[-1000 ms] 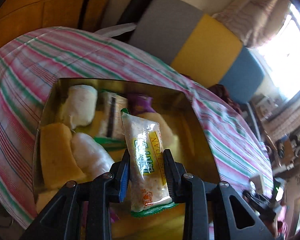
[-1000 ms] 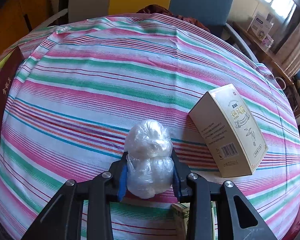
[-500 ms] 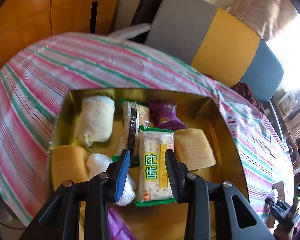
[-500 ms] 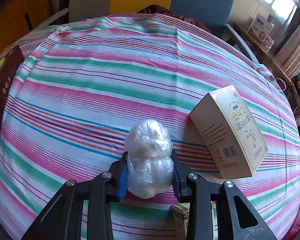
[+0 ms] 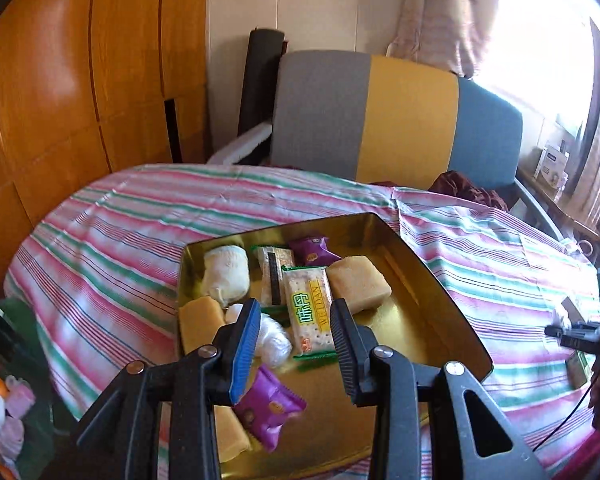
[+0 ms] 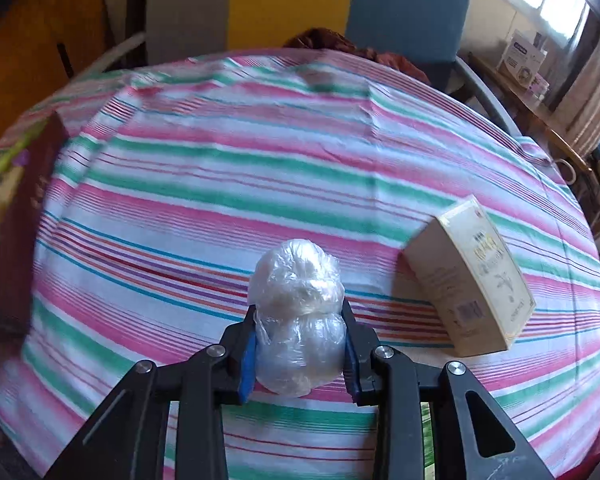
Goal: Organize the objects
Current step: 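Carry the plastic bundle into the tray and open the right gripper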
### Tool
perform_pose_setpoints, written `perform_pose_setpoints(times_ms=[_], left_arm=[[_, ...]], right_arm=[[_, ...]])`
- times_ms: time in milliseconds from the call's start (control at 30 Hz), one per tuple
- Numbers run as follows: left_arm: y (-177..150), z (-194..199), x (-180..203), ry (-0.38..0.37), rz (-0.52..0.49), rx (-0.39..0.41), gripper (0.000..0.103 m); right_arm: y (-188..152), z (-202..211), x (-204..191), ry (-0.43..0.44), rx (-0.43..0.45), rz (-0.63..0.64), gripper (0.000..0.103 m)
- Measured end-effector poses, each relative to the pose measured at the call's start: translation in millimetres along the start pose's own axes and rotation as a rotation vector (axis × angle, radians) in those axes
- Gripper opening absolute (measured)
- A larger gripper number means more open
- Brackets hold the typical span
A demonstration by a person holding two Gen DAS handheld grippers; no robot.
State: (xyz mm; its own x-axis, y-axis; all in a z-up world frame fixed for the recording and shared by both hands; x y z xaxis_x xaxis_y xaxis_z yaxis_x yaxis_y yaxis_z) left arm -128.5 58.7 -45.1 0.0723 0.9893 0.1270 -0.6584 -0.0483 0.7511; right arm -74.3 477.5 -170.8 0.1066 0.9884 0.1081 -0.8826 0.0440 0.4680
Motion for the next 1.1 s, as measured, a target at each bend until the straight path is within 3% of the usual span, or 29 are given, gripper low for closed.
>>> perform_pose_setpoints(times_ms=[267, 433, 600, 900, 1033, 1100], left_arm=[[-3, 17, -9, -0.004, 0.0, 0.025, 0.036], [-8, 20, -18, -0.001, 0.017, 0.019, 0.036], [-11, 20, -30, 0.009, 0.035, 0.017, 0.036], [-18, 17, -49, 0.025, 0.074, 0.001, 0.037], [-19, 14, -54, 0.028, 0.087, -0.006, 0.037], [-20, 14, -55, 0.028, 0.088, -0.006, 0.037]], right_arm=[[47, 60, -122, 0.229, 0.158, 0.098, 0.034], [63, 84, -211, 0.369, 0.195, 0.199, 0.035], [57, 81, -283, 0.447, 0.155, 0.285, 0.035], [31, 48, -375, 0.562, 0.038, 0.4, 0.039], [19, 41, -397, 0.603, 0.01, 0.431, 0.057], [15, 42, -401, 0.619, 0.005, 0.433, 0.058]])
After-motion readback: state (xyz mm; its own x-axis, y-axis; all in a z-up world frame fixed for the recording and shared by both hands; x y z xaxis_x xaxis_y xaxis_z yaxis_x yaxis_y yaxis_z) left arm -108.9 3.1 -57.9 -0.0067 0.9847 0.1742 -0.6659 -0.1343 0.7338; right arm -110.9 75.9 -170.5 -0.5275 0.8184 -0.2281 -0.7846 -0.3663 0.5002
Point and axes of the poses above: each gripper's, at about its wrist camera, not at the fingertips, and z roughly against the way its jaws point, x to its right, y to its top, the point moved 10 cm from there along -z, roughly the way its jaws point, and after that the axes turned 7 degrees about z, right-handed, at the moved point
